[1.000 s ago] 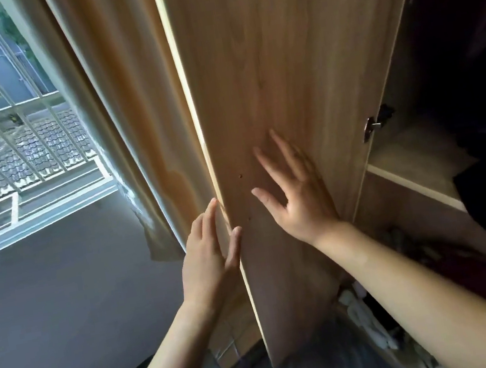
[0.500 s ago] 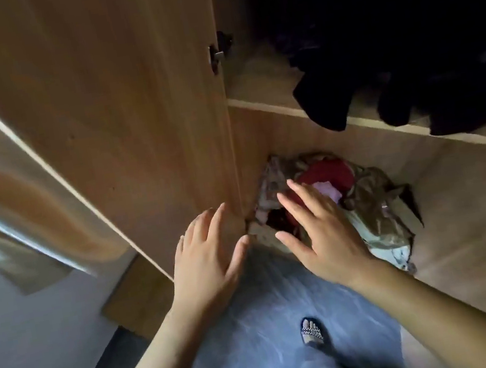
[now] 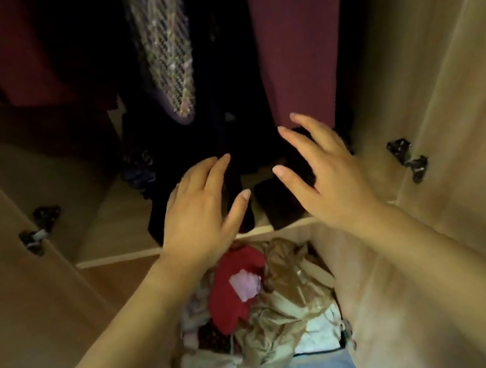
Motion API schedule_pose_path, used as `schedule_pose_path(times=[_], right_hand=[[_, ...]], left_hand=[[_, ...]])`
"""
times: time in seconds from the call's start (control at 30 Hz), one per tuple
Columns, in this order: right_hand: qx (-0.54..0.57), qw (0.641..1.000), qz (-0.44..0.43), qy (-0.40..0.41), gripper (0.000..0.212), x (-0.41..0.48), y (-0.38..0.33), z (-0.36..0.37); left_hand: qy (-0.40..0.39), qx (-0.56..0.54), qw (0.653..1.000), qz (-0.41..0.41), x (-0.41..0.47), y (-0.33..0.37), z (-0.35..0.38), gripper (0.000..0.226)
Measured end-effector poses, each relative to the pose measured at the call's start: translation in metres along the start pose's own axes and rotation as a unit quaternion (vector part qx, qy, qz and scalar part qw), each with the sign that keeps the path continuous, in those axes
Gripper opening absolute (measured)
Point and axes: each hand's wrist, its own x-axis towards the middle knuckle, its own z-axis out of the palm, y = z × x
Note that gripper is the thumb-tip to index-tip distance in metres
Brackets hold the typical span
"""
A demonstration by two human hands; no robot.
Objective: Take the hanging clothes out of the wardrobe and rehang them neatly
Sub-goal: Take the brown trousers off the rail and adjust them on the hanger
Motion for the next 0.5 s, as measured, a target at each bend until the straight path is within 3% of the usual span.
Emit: schedule_pose_path(times=[0.23,0.5], right_hand=[[-0.024,0.989,-0.038,0.138,0.05,0.122,0.045,-0.073],[-0.035,0.975,-0.08,0.206,0.05,0.248,0.069,-0.137]], left_hand=[[0.137,0.021,0.984,0.115,0.158,0.045,-0.034,0.064],[0.252,0.027,0.957,0.141,0.303,0.065,-0.102,0.064]])
